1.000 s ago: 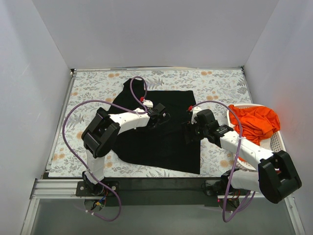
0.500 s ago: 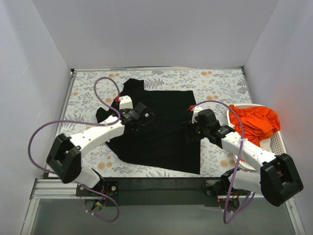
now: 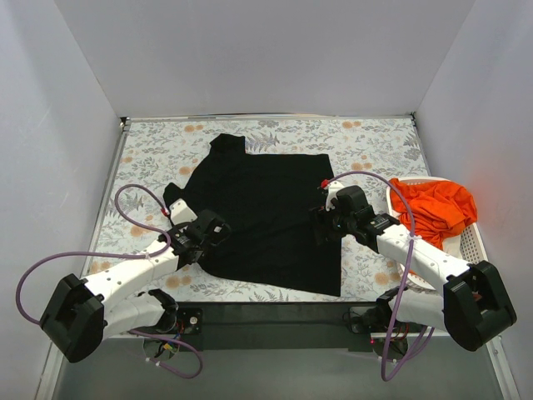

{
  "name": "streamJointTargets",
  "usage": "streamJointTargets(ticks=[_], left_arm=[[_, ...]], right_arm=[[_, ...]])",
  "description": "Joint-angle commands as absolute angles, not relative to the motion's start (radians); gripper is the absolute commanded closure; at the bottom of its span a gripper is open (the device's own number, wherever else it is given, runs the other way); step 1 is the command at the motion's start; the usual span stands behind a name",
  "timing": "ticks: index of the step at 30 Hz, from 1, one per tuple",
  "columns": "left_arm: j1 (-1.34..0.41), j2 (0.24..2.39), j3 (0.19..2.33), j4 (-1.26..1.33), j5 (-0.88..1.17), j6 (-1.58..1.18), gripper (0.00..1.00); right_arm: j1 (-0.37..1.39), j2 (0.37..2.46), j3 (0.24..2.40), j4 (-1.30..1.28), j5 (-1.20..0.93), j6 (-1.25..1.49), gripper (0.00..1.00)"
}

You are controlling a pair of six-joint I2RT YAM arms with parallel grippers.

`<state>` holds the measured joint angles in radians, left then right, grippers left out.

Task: Fold and stack the t-shirts
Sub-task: Flatten the tshirt out

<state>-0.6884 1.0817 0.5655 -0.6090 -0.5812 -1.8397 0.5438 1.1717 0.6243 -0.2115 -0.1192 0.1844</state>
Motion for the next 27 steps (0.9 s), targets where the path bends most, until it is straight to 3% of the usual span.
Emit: streamJointTargets(ticks=[1, 7, 27], left_arm=[[-0.683, 1.068, 0.56, -0.492, -0.571, -1.894, 0.6], [-0.683, 1.083, 0.566, -0.497, -0.557, -1.858, 0.42], [-0.767, 1.388, 0.83, -0.908, -0.62, -1.801, 0.48]], right_arm=[[0.548, 1.157, 0.63, -0.198, -0.132, 0.192, 0.3], [0.546, 1.146, 0.624, -0.198, -0.133, 0.196, 0.3], [0.548, 1.157, 0.624, -0.192, -0.152, 0.21, 0.3]])
